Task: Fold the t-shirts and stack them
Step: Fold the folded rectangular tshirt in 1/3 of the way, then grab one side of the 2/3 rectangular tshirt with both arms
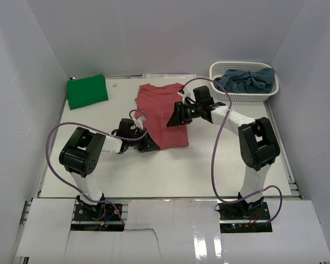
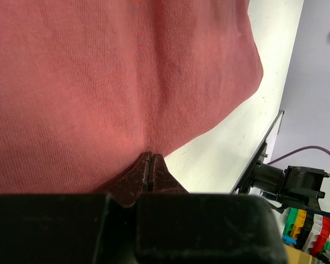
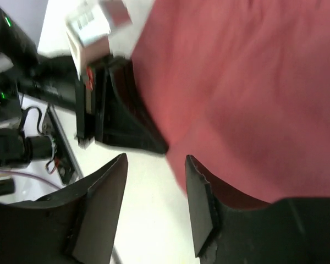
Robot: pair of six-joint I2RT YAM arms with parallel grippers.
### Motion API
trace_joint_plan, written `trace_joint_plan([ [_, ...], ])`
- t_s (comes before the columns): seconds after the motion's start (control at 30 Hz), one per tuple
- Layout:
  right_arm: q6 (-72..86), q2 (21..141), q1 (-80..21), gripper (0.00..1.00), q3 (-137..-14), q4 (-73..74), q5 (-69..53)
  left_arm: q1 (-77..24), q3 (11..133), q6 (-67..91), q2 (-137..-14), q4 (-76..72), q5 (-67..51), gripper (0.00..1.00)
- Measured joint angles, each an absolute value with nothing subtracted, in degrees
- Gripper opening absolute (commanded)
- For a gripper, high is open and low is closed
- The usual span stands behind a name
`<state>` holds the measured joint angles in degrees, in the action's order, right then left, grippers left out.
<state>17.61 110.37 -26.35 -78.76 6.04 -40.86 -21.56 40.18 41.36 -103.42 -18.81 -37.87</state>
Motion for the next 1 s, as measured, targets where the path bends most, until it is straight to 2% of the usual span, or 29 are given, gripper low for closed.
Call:
trace_joint_plan([
  [0.23,17.9,100.8,-23.3,0.56,-59.5,8.2,-40.8,-21.6,40.2,41.3,-103.3,-18.1,-37.9,0.0],
  [0.33,18.0,98.0,-20.9,0.59,-54.9,9.6,-40.8,-21.6,40.2,41.2,-103.3,-18.0,-37.9,0.0],
  [0.67,17.8,94.6,-17.6,0.6,-53.4,9.2,-41.3,-21.6,40.2,41.0,-103.2,-18.0,-37.9,0.0],
  [1.0,17.9,101.3,-17.6,0.6,-53.5,6.6,-42.2,-21.6,40.2,40.9,-103.0,-17.5,-37.8,0.0],
])
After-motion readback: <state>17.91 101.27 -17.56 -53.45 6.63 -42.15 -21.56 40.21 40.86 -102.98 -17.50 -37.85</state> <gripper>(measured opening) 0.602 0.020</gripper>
